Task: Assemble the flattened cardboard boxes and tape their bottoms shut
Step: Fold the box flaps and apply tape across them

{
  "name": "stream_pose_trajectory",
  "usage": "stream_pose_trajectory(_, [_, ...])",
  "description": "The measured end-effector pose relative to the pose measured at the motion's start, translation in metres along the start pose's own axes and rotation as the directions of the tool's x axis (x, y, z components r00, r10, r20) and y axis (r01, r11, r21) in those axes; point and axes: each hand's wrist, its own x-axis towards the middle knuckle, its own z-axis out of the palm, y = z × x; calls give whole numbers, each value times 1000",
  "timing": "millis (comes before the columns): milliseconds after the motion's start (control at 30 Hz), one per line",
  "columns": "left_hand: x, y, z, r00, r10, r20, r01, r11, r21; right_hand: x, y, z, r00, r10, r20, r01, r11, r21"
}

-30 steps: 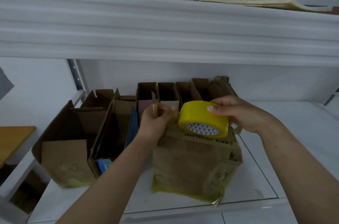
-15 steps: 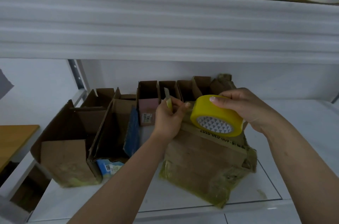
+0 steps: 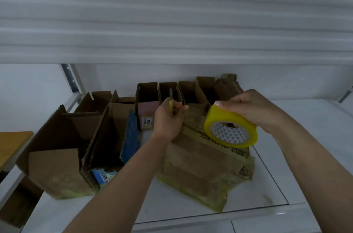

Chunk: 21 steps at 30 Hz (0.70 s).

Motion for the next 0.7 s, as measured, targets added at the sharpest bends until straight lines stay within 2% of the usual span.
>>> stream_pose_trajectory(133, [-5, 0, -1, 999, -42, -33, 39, 995, -97, 2, -2, -7, 995, 69, 67, -65, 996, -68])
stream_pose_trajectory(233, [-2, 1, -1, 995, -82, -53, 74, 986, -147, -1, 7, -12, 988, 73, 133, -73, 997, -5])
stream_pose_trajectory(300, [-1, 3, -2, 996, -70, -50, 61, 985, -161, -4, 13, -15, 985, 78, 151, -91, 992, 82])
stream_pose_trajectory(367, [-3, 4, -1, 999, -32, -43, 25, 987, -158, -7, 18, -17, 983, 72, 168, -89, 991, 96])
stream_pose_trajectory(433, [-6, 2, -1, 998, -13, -65, 2, 987, -160, -8, 19, -16, 983, 60, 174, -72, 995, 63])
stream_pose_trajectory(533, [-4, -4, -7, 988, -82, -128, 46, 963, -264, -7, 19, -14, 991, 56, 121, -49, 997, -63])
stream_pose_trajectory(700, [-4, -9, -14, 981, -166, -102, 124, 937, -327, -5, 21, -6, 994, 69, 84, -54, 984, -173])
